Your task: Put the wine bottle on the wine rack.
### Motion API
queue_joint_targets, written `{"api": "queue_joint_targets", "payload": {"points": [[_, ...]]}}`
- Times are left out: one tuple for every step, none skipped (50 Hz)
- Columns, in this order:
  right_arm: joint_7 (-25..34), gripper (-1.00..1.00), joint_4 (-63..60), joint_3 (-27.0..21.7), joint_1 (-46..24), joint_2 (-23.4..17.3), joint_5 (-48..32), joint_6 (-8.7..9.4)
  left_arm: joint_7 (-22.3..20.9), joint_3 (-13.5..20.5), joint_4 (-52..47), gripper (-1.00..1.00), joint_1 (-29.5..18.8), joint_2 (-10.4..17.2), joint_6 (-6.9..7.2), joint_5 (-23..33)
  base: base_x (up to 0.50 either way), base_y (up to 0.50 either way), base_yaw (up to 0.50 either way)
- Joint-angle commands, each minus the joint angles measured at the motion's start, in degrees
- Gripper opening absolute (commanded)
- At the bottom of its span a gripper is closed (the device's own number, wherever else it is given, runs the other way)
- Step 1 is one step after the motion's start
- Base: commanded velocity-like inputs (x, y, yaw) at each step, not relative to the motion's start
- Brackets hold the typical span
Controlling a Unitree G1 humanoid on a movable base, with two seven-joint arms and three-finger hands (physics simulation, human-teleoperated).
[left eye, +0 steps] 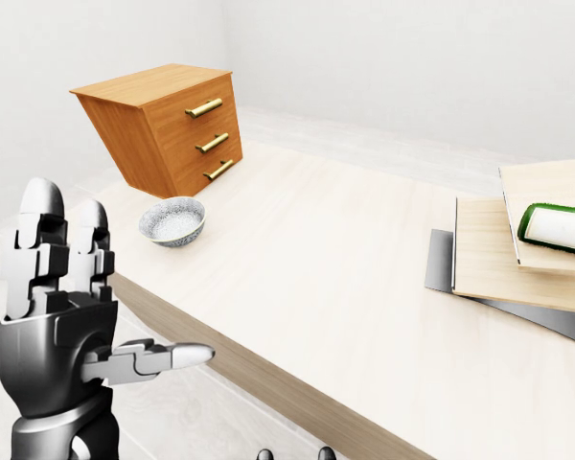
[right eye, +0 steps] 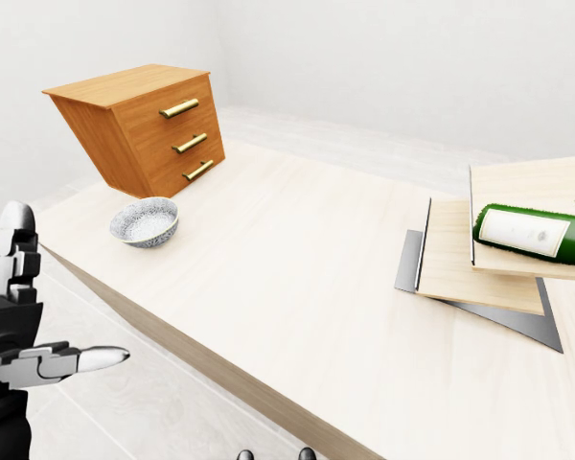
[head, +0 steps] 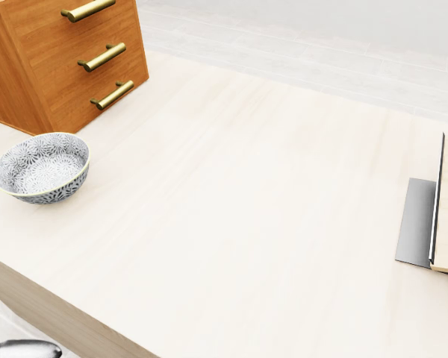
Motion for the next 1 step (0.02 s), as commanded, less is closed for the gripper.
{"api": "queue_joint_targets", "payload": {"points": [[-10.48, 1.00, -7.04, -1.33, -1.63, -3.32, 15.19, 0.00, 1.55, -2.06, -2.33, 1.00, -1.50, 0.87, 0.00, 0.84, 0.00, 0.00, 0.00]]}}
